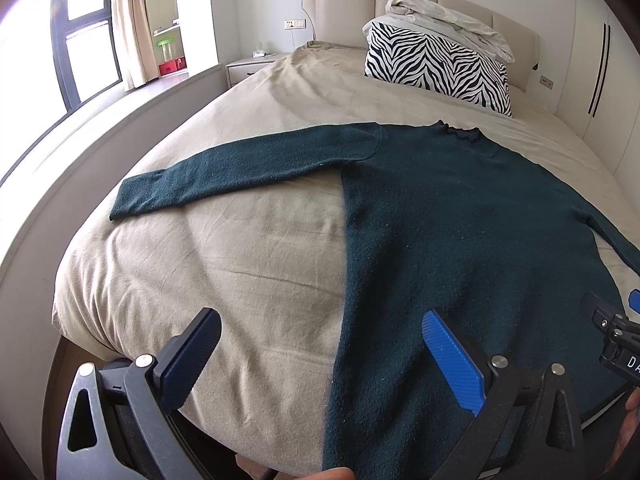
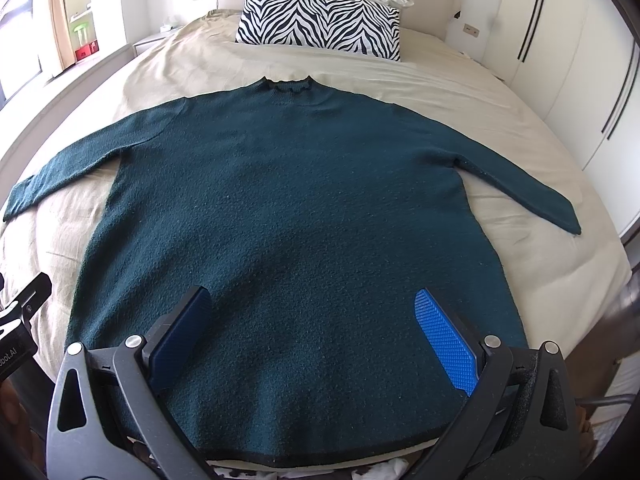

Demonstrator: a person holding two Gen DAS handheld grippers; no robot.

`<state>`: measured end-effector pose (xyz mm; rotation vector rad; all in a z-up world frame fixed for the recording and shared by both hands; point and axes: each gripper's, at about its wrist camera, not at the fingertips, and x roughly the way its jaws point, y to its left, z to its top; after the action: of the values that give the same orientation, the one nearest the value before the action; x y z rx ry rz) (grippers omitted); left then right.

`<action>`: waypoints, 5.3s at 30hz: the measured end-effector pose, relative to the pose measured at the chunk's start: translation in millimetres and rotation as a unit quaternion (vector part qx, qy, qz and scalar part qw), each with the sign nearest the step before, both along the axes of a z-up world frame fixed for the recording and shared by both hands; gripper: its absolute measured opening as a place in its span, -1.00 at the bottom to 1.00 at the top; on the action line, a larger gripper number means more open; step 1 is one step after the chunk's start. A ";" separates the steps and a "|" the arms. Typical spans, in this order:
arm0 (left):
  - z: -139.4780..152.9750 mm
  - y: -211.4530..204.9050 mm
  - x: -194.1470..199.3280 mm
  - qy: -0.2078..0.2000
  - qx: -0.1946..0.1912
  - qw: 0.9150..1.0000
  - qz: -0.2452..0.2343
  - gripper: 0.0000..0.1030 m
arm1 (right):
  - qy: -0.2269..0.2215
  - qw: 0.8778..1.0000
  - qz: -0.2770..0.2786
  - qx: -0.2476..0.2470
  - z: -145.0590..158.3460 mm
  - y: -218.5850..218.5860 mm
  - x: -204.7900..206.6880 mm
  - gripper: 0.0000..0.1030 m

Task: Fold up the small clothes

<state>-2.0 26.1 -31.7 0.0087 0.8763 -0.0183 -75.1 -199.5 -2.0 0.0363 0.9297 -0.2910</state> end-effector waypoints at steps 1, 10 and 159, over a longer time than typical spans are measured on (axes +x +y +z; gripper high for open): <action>-2.2 3.3 2.0 0.005 -0.010 1.000 -0.002 1.00 | 0.001 1.000 0.001 0.000 -0.5 0.5 0.6 1.00; 1.3 86.9 53.3 -0.029 -0.139 0.987 0.072 1.00 | -0.049 0.997 0.029 0.061 14.1 -8.3 12.7 1.00; -13.9 -45.4 198.5 -0.005 -0.141 0.985 -0.104 0.19 | -0.149 0.874 -0.224 0.404 -82.4 -346.1 57.8 -0.03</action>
<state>196.5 -19.3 -45.6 -0.1639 0.8536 -0.3381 -17.3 -545.7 -84.4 1.0575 0.6675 -0.2927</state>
